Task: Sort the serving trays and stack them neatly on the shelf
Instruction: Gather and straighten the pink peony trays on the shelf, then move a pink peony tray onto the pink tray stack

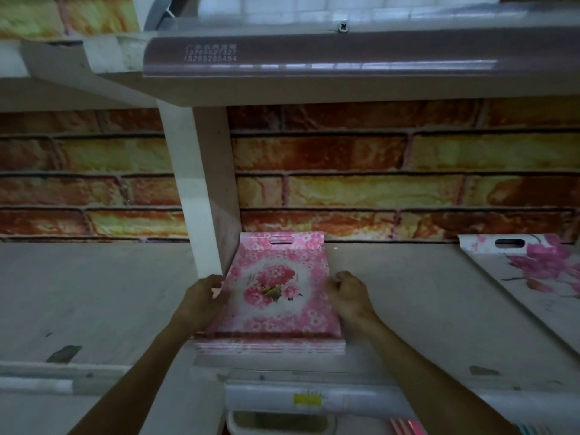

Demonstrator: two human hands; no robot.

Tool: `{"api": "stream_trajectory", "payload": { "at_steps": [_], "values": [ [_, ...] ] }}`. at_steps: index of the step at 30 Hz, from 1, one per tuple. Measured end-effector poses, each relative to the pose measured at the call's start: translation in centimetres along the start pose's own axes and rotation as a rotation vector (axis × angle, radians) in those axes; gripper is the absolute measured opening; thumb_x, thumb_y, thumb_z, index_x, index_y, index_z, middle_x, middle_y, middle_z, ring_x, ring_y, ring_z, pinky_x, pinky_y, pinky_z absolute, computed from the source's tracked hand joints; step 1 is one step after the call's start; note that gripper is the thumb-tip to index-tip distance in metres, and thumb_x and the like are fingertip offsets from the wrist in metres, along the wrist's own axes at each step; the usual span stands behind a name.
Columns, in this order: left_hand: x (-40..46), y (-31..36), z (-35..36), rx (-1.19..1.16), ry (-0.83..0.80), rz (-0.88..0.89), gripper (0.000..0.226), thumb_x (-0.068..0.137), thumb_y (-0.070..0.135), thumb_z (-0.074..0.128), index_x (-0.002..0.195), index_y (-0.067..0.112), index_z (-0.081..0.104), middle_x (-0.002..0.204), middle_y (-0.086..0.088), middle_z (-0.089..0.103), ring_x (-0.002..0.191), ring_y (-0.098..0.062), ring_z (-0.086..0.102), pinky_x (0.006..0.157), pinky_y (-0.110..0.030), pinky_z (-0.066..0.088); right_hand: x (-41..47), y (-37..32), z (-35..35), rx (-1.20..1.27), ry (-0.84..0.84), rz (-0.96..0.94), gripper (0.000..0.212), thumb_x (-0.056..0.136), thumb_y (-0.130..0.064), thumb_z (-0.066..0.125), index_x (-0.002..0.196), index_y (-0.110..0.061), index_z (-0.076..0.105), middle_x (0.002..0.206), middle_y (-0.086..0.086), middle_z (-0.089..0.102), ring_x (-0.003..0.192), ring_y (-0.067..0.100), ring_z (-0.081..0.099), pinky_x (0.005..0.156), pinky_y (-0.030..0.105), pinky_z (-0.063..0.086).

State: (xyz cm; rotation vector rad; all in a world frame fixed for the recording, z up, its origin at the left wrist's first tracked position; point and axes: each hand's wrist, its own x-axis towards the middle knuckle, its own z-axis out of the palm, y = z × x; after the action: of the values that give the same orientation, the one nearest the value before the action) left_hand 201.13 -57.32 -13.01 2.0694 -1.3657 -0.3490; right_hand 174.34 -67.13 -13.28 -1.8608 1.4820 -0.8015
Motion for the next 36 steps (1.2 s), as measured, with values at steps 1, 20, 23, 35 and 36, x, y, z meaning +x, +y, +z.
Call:
{"api": "stream_trajectory", "payload": {
  "at_steps": [1, 20, 23, 35, 36],
  "values": [
    [-0.2, 0.6, -0.4, -0.039, 0.05, 0.048, 0.033, 0.095, 0.025, 0.057, 0.125, 0.013, 0.059, 0.124, -0.011, 0.063, 0.106, -0.027, 0.062, 0.089, -0.033, 0.051, -0.1, -0.3, -1.0, 0.008, 0.04, -0.019, 0.027, 0.098, -0.03, 0.048, 0.105, -0.007, 0.059, 0.098, 0.007, 0.065, 0.095, 0.024, 0.063, 0.075, 0.02, 0.04],
    [-7.4, 24.2, 9.6, -0.655, -0.231, 0.617, 0.021, 0.092, -0.002, 0.056, 0.096, 0.013, 0.07, 0.09, 0.001, 0.073, 0.069, -0.017, 0.069, 0.061, -0.015, 0.053, -11.2, 6.0, -27.5, 0.179, 0.686, -0.178, 0.033, 0.095, -0.039, 0.054, 0.077, -0.015, 0.068, 0.067, -0.002, 0.072, 0.062, 0.013, 0.066, 0.066, 0.039, 0.056],
    [-9.4, 29.1, 12.4, -0.684, -0.28, 0.665, 0.021, 0.092, 0.0, 0.056, 0.096, 0.014, 0.07, 0.088, -0.004, 0.073, 0.067, -0.017, 0.068, 0.061, -0.018, 0.053, -14.1, 8.2, -32.5, 0.194, 0.738, -0.188, 0.031, 0.096, -0.032, 0.055, 0.077, -0.01, 0.066, 0.061, -0.003, 0.069, 0.053, 0.004, 0.062, 0.058, 0.023, 0.05],
    [-18.7, 49.6, 24.1, -0.775, -0.485, 0.84, 0.024, 0.094, 0.006, 0.057, 0.092, 0.025, 0.072, 0.081, -0.003, 0.074, 0.067, -0.016, 0.068, 0.061, -0.022, 0.054, -23.6, 17.3, -53.5, 0.011, 0.923, -0.143, 0.03, 0.097, -0.034, 0.052, 0.082, -0.015, 0.068, 0.068, 0.0, 0.071, 0.059, 0.011, 0.062, 0.06, 0.036, 0.054],
    [-19.4, 51.4, 24.8, -0.787, -0.504, 0.845, 0.024, 0.094, 0.007, 0.056, 0.091, 0.026, 0.072, 0.082, -0.003, 0.074, 0.066, -0.014, 0.068, 0.061, -0.021, 0.054, -24.2, 18.0, -55.0, 0.0, 0.937, -0.133, 0.029, 0.097, -0.033, 0.052, 0.082, -0.014, 0.068, 0.069, 0.001, 0.071, 0.059, 0.01, 0.062, 0.058, 0.033, 0.052]
  ]
}}
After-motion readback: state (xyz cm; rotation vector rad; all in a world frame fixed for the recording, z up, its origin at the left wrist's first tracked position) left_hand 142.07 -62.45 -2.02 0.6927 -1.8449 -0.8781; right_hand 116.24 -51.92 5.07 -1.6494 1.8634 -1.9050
